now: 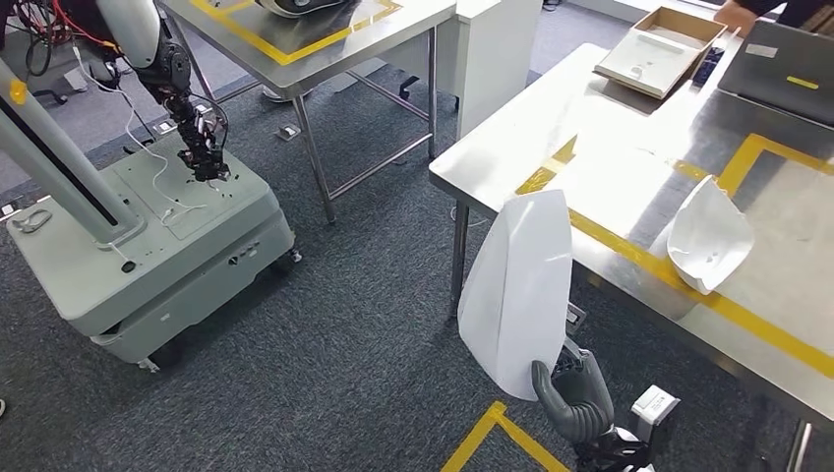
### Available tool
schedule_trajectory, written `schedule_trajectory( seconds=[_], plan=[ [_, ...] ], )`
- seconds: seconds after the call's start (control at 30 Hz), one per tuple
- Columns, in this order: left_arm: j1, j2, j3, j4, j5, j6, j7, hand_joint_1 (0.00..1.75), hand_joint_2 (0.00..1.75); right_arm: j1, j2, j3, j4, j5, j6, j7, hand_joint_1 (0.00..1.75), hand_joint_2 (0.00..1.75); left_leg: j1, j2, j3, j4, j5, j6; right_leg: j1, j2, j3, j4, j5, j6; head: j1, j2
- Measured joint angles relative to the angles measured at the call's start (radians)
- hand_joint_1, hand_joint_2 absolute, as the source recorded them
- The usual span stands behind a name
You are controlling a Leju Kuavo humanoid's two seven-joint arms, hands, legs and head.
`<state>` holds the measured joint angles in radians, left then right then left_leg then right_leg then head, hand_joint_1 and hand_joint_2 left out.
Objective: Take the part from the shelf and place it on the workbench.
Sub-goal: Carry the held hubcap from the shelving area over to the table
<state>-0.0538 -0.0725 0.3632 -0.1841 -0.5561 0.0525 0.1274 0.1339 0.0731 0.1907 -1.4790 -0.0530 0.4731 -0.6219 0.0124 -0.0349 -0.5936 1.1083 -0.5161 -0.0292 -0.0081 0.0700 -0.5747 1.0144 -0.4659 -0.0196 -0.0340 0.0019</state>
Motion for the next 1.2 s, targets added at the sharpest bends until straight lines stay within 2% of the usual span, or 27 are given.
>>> schedule_trajectory(
  seconds=[0.03, 0.07, 0.13, 0.17, 0.2, 0.27, 0.3, 0.33, 0.37, 0.4, 0.43, 0.5, 0.53, 0.57, 0.67, 0.73, 0.8, 0.83, 0.87, 0.9, 0.93, 1.0, 1.03, 1.07, 1.1, 1.17, 1.2],
  plan=[
    [0.000, 0.001, 0.000, 0.000, 0.000, 0.001, 0.002, 0.00, 1.75, 0.000, 0.001, 0.000, 0.000, 0.000, 0.001, 0.000, 1.75, 1.75, 0.001, -0.014, 0.022, -0.050, 0.016, 0.004, 0.001, 0.008, -0.002, 0.003, -0.001, 0.005, 0.000, 0.000],
    [0.000, 0.001, 0.000, 0.000, 0.001, 0.002, 0.004, 0.00, 1.75, 0.000, 0.002, 0.000, 0.000, 0.000, 0.002, 0.000, 1.75, 1.75, 0.001, -0.023, 0.033, -0.072, 0.019, 0.008, 0.001, 0.015, -0.005, 0.004, 0.000, 0.011, 0.001, 0.000],
    [0.000, 0.000, 0.001, 0.000, 0.003, 0.005, 0.006, 0.00, 1.75, 0.002, 0.002, 0.000, 0.000, 0.000, 0.005, 0.001, 1.75, 1.75, -0.002, -0.011, 0.035, -0.075, 0.020, 0.022, 0.000, 0.029, -0.011, 0.002, 0.004, 0.025, 0.001, 0.000],
    [0.000, -0.001, 0.001, 0.000, 0.004, 0.006, 0.006, 0.00, 1.75, 0.003, 0.002, 0.000, 0.000, 0.000, 0.007, 0.001, 1.75, 1.75, -0.001, -0.002, 0.036, -0.078, 0.023, 0.030, -0.001, 0.023, -0.013, 0.005, 0.003, 0.031, 0.001, 0.000],
    [0.001, -0.003, 0.002, 0.000, 0.005, 0.006, 0.004, 0.00, 1.75, 0.003, 0.002, 0.000, 0.000, 0.000, 0.010, 0.000, 1.75, 1.75, -0.001, 0.007, 0.036, -0.082, 0.026, 0.038, -0.001, 0.005, -0.021, 0.018, -0.006, 0.036, 0.003, 0.000],
    [0.002, -0.005, 0.003, 0.000, 0.004, 0.006, 0.001, 0.00, 1.75, 0.000, 0.002, 0.001, 0.001, 0.001, 0.017, 0.000, 1.75, 1.75, -0.001, 0.028, 0.036, -0.086, 0.029, 0.049, -0.001, -0.041, -0.061, 0.104, -0.057, 0.043, 0.008, 0.000],
    [0.003, -0.005, 0.003, 0.000, 0.004, 0.007, 0.001, 0.00, 1.75, -0.002, 0.002, 0.002, 0.002, 0.002, 0.021, -0.001, 1.75, 1.75, -0.002, 0.039, 0.034, -0.086, 0.028, 0.052, -0.001, -0.055, -0.094, 0.172, -0.091, 0.046, 0.010, 0.000],
    [0.004, -0.005, 0.003, 0.000, 0.003, 0.009, 0.003, 0.00, 1.75, -0.003, 0.002, 0.003, 0.003, 0.003, 0.024, -0.001, 1.75, 1.75, -0.003, 0.050, 0.033, -0.085, 0.027, 0.054, -0.002, -0.060, -0.125, 0.237, -0.118, 0.049, 0.010, 0.000],
    [0.005, -0.006, 0.004, 0.001, 0.002, 0.011, 0.004, 0.00, 1.75, -0.004, 0.002, 0.004, 0.006, 0.006, 0.025, 0.000, 1.75, 1.75, -0.004, 0.062, 0.032, -0.083, 0.026, 0.054, -0.002, -0.061, -0.144, 0.277, -0.128, 0.051, 0.010, 0.000],
    [0.005, -0.007, 0.004, 0.001, 0.001, 0.012, 0.006, 0.00, 1.75, -0.005, 0.002, 0.004, 0.008, 0.012, 0.024, 0.000, 1.75, 1.75, -0.004, 0.073, 0.031, -0.082, 0.026, 0.054, -0.002, -0.063, -0.143, 0.281, -0.119, 0.051, 0.010, 0.000],
    [0.004, -0.008, 0.004, 0.001, -0.003, 0.013, 0.006, 0.00, 1.75, -0.008, 0.002, 0.004, 0.010, 0.020, 0.022, 0.000, 1.75, 1.75, -0.004, 0.083, 0.031, -0.080, 0.024, 0.053, -0.002, -0.068, -0.120, 0.239, -0.093, 0.049, 0.011, 0.000],
    [0.003, -0.011, 0.005, 0.001, -0.016, 0.013, 0.007, 0.00, 1.75, -0.019, 0.001, 0.004, 0.011, 0.037, 0.017, -0.004, 1.75, 1.75, -0.006, 0.101, 0.034, -0.078, 0.021, 0.048, 0.002, -0.096, -0.041, 0.096, -0.034, 0.042, 0.010, 0.000],
    [0.002, -0.012, 0.005, 0.001, -0.023, 0.013, 0.008, 0.00, 1.75, -0.025, 0.001, 0.004, 0.010, 0.041, 0.016, -0.006, 1.75, 1.75, -0.007, 0.109, 0.036, -0.077, 0.019, 0.043, 0.005, -0.108, -0.012, 0.040, -0.018, 0.036, 0.010, 0.000],
    [0.002, -0.012, 0.005, 0.001, -0.028, 0.013, 0.009, 0.00, 1.75, -0.031, 0.001, 0.004, 0.008, 0.043, 0.016, -0.007, 1.75, 1.75, -0.008, 0.116, 0.038, -0.078, 0.017, 0.038, 0.008, -0.115, 0.003, 0.010, -0.012, 0.031, 0.010, 0.000],
    [-0.001, -0.014, 0.005, 0.000, -0.033, 0.013, 0.010, 0.00, 1.75, -0.037, 0.000, 0.004, 0.005, 0.047, 0.016, -0.008, 1.75, 1.75, -0.008, 0.129, 0.047, -0.084, 0.016, 0.020, 0.008, -0.095, 0.003, -0.005, -0.007, 0.015, 0.010, 0.000],
    [-0.001, -0.015, 0.005, -0.001, -0.037, 0.013, 0.011, 0.00, 1.75, -0.040, 0.001, 0.003, 0.003, 0.049, 0.016, -0.009, 1.75, 1.75, -0.007, 0.095, 0.034, -0.050, -0.011, 0.009, 0.000, -0.079, 0.010, -0.017, 0.001, 0.004, 0.007, 0.000],
    [0.000, -0.016, 0.005, 0.000, -0.042, 0.013, 0.019, 0.00, 1.75, -0.047, 0.001, 0.003, 0.002, 0.064, 0.016, -0.012, 1.75, 1.75, -0.004, 0.051, -0.017, 0.060, -0.071, 0.003, -0.004, -0.064, 0.012, -0.021, 0.006, -0.003, 0.003, 0.000],
    [0.001, -0.016, 0.005, 0.000, -0.046, 0.013, 0.024, 0.00, 1.75, -0.054, 0.001, 0.003, 0.002, 0.077, 0.016, -0.013, 1.75, 1.75, -0.003, 0.042, -0.050, 0.127, -0.099, 0.001, -0.004, -0.054, 0.010, -0.019, 0.006, -0.004, 0.002, 0.000],
    [0.002, -0.016, 0.005, 0.000, -0.053, 0.013, 0.029, 0.00, 1.75, -0.065, 0.001, 0.003, 0.002, 0.092, 0.016, -0.013, 1.75, 1.75, -0.003, 0.040, -0.075, 0.176, -0.110, 0.000, -0.004, -0.043, 0.008, -0.017, 0.006, -0.004, 0.001, 0.000],
    [0.002, -0.016, 0.004, 0.000, -0.061, 0.011, 0.033, 0.00, 1.75, -0.079, 0.001, 0.003, 0.003, 0.105, 0.016, -0.011, 1.75, 1.75, -0.002, 0.039, -0.087, 0.195, -0.105, 0.000, -0.004, -0.032, 0.007, -0.015, 0.005, -0.004, 0.001, 0.000],
    [0.000, -0.016, 0.002, 0.000, -0.070, 0.009, 0.036, 0.00, 1.75, -0.100, 0.001, 0.003, 0.004, 0.115, 0.016, -0.008, 1.75, 1.75, -0.002, 0.037, -0.080, 0.172, -0.078, 0.000, -0.004, -0.019, 0.006, -0.011, 0.005, -0.002, 0.001, 0.000],
    [-0.007, -0.016, -0.002, 0.000, -0.084, 0.005, 0.040, 0.00, 1.75, -0.152, 0.000, 0.002, 0.010, 0.126, 0.018, 0.001, 1.75, 1.75, 0.002, 0.018, -0.028, 0.046, -0.004, 0.001, -0.006, 0.003, 0.004, -0.004, 0.002, 0.003, 0.001, 0.000],
    [-0.012, -0.016, -0.005, 0.000, -0.088, 0.003, 0.042, 0.00, 1.75, -0.181, 0.000, 0.001, 0.014, 0.130, 0.019, 0.007, 1.75, 1.75, 0.003, 0.000, -0.001, -0.016, 0.020, 0.003, -0.006, 0.013, 0.002, 0.001, 0.000, 0.008, 0.001, 0.000],
    [-0.017, -0.017, -0.007, 0.000, -0.090, 0.001, 0.044, 0.00, 1.75, -0.210, -0.001, -0.001, 0.017, 0.132, 0.020, 0.014, 1.75, 1.75, 0.005, -0.013, 0.015, -0.054, 0.031, 0.005, -0.005, 0.021, -0.002, 0.005, 0.000, 0.015, 0.001, 0.000],
    [-0.022, -0.018, -0.009, 0.000, -0.091, -0.001, 0.046, 0.00, 1.75, -0.241, -0.002, -0.002, 0.021, 0.134, 0.022, 0.021, 1.75, 1.75, 0.004, -0.020, 0.020, -0.069, 0.031, 0.009, -0.005, 0.030, -0.008, 0.006, 0.001, 0.022, 0.002, 0.000],
    [-0.030, -0.020, -0.012, 0.000, -0.091, -0.005, 0.050, 0.00, 1.75, -0.306, -0.007, -0.006, 0.030, 0.138, 0.026, 0.035, 1.75, 1.75, 0.002, -0.006, 0.018, -0.071, 0.035, 0.021, -0.008, 0.046, -0.018, 0.005, 0.008, 0.037, 0.002, 0.000],
    [-0.033, -0.021, -0.013, 0.000, -0.091, -0.006, 0.053, 0.00, 1.75, -0.336, -0.010, -0.008, 0.033, 0.139, 0.027, 0.042, 1.75, 1.75, 0.002, 0.004, 0.018, -0.073, 0.038, 0.028, -0.008, 0.038, -0.023, 0.010, 0.006, 0.042, 0.002, 0.000]
  ],
)
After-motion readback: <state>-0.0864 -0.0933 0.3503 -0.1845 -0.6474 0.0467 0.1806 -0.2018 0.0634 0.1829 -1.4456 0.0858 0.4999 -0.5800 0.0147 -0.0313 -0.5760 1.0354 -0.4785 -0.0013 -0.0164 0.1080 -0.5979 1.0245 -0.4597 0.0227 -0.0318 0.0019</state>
